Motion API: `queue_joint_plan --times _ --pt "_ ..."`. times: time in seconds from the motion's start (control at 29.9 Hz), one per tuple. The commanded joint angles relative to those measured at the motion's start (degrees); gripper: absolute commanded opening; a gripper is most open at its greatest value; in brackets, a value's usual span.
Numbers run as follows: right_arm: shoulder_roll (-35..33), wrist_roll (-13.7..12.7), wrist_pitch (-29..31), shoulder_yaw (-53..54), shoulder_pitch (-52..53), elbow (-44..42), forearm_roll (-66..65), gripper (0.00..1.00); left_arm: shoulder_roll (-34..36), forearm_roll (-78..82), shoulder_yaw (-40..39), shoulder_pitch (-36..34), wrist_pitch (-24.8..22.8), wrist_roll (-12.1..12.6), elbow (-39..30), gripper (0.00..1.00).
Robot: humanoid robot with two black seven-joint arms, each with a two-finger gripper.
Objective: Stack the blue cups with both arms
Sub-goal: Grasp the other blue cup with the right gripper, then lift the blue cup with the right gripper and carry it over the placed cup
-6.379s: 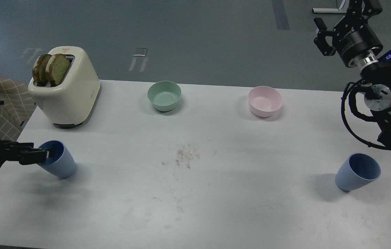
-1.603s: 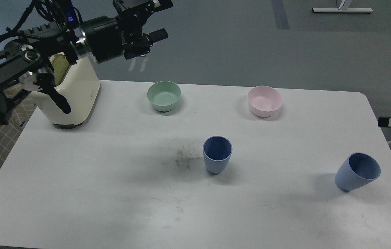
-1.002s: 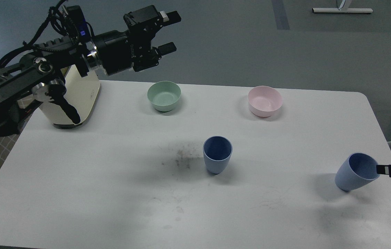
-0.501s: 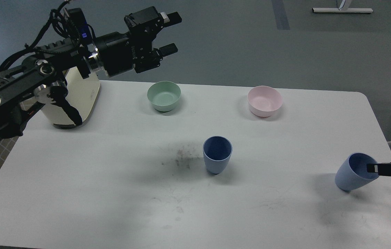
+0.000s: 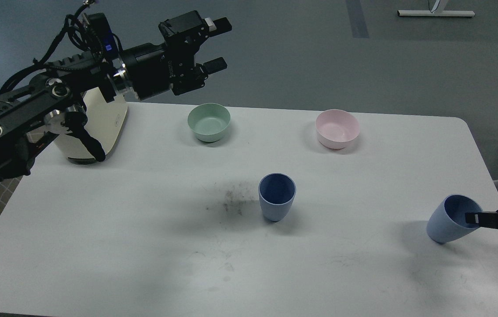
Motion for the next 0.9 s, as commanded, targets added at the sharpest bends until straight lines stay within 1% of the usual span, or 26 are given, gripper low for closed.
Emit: queue_joint_plan --times 0.0,0.03,0.23,0.37,0.4,0.43,0.47,0.53,0.67,0.73,0.8,0.87 --pt "0.1 0.0 0.0 0.1 0.0 0.0 0.1 0.02 0.1 0.1 -0.4 0.1 0.0 0.0 0.0 0.97" --pt "0.1 0.0 0.1 0.1 0.1 0.1 0.1 0.00 0.1 0.1 -0.4 0.1 0.0 0.0 0.0 0.97" --pt "-0.6 0.0 0.6 0.6 1.3 0.7 0.3 0.00 0.1 0.1 -0.4 0.1 0.0 0.0 0.0 0.97" --pt "-3.9 0.0 2.9 0.6 8.0 3.4 -0.2 0.00 0.0 0.1 -0.5 0.1 0.0 0.0 0.0 0.97" --pt "-4.2 0.0 4.1 0.6 10.7 4.3 -0.4 0.00 0.0 0.1 -0.4 0.1 0.0 0.0 0.0 0.97" --pt "-4.2 0.0 4.1 0.6 10.7 4.3 -0.4 0.00 0.0 0.1 -0.4 0.1 0.0 0.0 0.0 0.97" --pt "-4.2 0.0 4.1 0.6 13.4 4.5 -0.6 0.00 0.0 0.1 -0.4 0.1 0.1 0.0 0.0 0.97" --pt "-2.2 0.0 4.1 0.4 18.5 4.3 -1.0 0.00 0.0 0.1 -0.4 0.1 0.1 0.0 0.0 0.97" --pt "2.4 0.0 4.1 0.2 24.2 3.3 -1.2 0.00 0.2 0.1 -0.4 0.1 0.2 0.0 0.2 0.97" --pt "5.9 0.0 4.1 0.1 27.2 1.3 -1.1 0.00 0.3 0.1 -0.4 0.1 0.2 0.1 0.3 0.97" --pt "10.9 0.0 4.1 -1.2 31.7 -1.2 -0.9 0.00 0.6 0.1 -0.4 0.1 0.2 0.1 0.3 0.97" --pt "13.2 0.0 4.1 -3.6 34.4 -1.6 -0.5 0.00 0.6 0.1 -0.4 0.1 0.2 0.1 0.4 0.97"
